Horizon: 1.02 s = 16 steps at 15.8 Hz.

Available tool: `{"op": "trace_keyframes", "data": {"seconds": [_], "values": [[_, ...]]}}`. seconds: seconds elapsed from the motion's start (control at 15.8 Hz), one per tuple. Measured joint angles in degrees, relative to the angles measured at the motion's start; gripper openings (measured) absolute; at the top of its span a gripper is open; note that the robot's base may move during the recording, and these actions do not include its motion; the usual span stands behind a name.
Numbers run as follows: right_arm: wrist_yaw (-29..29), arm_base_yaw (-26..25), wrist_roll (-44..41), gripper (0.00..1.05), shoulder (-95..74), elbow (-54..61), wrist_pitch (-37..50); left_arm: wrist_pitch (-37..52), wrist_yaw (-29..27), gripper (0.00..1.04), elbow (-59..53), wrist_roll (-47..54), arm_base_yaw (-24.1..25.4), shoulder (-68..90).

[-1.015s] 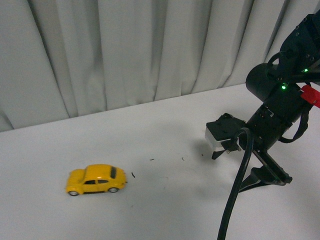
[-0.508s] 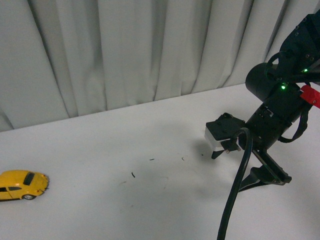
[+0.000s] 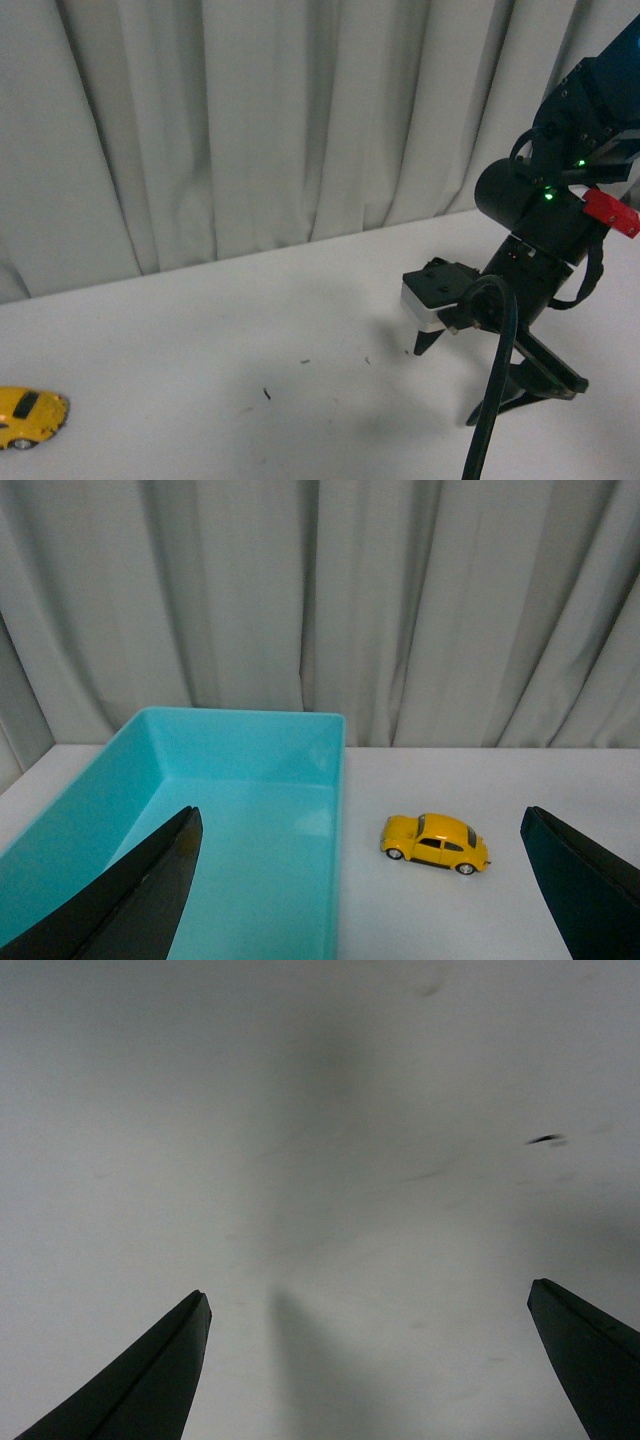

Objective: Wind up and store yellow beetle toy

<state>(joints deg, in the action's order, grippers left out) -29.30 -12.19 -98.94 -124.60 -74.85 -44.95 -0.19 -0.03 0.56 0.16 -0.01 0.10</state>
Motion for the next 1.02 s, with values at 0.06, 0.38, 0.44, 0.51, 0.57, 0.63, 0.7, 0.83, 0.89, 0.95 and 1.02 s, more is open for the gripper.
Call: {"op": "trace_keyframes", "data": {"seconds": [0.06, 0.38, 0.44, 0.51, 0.57, 0.63, 0.7, 0.83, 0.89, 0.95, 1.02], "values": [[-0.52, 0.11, -0.07, 0.98, 0.26, -2.27, 1.05, 0.0, 0.0, 0.98, 0.0, 0.0, 0.0, 0.02], [-5.49, -3.69, -0.79, 0.98, 0.57, -19.65, 7.96, -0.02, 0.0, 0.98, 0.0, 0.0, 0.0, 0.02], [-6.58, -4.04, -0.83, 0.98, 1.42, -21.53, 8.02, -0.02, 0.0, 0.98, 0.0, 0.0, 0.0, 0.02], [-4.26, -3.63, 3.76, 0.95, 3.78, -18.1, 19.96, -0.02, 0.0, 0.98, 0.0, 0.0, 0.0, 0.02], [6.43, -2.08, 16.55, 0.84, 9.46, -7.41, 41.92, 0.02, 0.04, 0.98, 0.0, 0.0, 0.0, 0.02], [12.76, 0.13, 32.61, 0.73, 15.96, 4.39, 58.53, -0.04, 0.0, 0.98, 0.0, 0.0, 0.0, 0.0], [13.62, 0.46, 35.39, 0.71, 17.03, 6.19, 61.05, -0.04, 0.0, 0.98, 0.0, 0.0, 0.0, 0.02], [20.22, 4.44, 64.63, 0.49, 28.63, 22.45, 83.56, -0.02, 0.0, 0.98, 0.0, 0.0, 0.0, 0.02], [22.38, 6.23, 79.14, 0.37, 35.6, 29.44, 89.44, 0.0, 0.0, 0.98, 0.0, 0.0, 0.0, 0.02], [23.04, 6.71, 86.62, 0.26, 40.5, 34.56, 92.24, 0.0, 0.0, 0.98, 0.0, 0.0, 0.0, 0.02], [23.74, 6.99, 91.89, 0.16, 43.43, 38.82, 93.7, 0.0, -0.02, 0.98, 0.0, 0.0, 0.0, 0.02]]}}
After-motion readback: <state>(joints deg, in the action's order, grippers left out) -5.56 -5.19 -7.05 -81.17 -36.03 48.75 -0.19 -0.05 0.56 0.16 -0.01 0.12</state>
